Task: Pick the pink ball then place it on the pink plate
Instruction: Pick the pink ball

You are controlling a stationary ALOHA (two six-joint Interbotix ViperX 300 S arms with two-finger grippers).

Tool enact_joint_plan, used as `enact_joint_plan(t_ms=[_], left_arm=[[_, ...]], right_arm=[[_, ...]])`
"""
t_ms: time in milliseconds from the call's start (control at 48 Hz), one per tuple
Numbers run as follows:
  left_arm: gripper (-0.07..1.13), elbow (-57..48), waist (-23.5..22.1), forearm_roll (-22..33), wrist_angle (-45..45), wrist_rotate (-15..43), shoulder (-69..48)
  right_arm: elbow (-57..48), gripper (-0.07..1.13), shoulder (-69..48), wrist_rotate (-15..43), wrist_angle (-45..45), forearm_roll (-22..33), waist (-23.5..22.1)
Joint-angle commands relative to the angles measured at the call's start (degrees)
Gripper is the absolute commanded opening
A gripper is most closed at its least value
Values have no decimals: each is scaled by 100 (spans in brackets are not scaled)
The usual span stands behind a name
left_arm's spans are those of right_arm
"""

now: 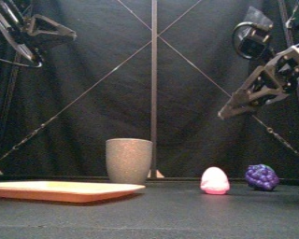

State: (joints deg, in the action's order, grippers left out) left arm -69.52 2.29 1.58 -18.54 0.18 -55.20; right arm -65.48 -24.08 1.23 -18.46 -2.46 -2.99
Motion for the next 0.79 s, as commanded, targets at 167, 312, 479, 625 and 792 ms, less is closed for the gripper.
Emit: enact_joint_plan(t_ms=[167,312,479,625,792], left_arm=[[4,70,26,-18,-123,9,35],[4,70,35,-18,-141,9,35],[4,62,26,-18,-149,9,26],[4,26,26,-18,-141,9,26],[4,-44,35,0,-149,0,35]], right_arm=[[729,100,1477,-18,-53,-35,44],[1090,99,2250,-18,44,-35,26],[1257,99,2725,-35,369,-18,-9],[1327,94,2777,-53,580,-18,-44],[1380,76,2760,-35,624,79,-97]])
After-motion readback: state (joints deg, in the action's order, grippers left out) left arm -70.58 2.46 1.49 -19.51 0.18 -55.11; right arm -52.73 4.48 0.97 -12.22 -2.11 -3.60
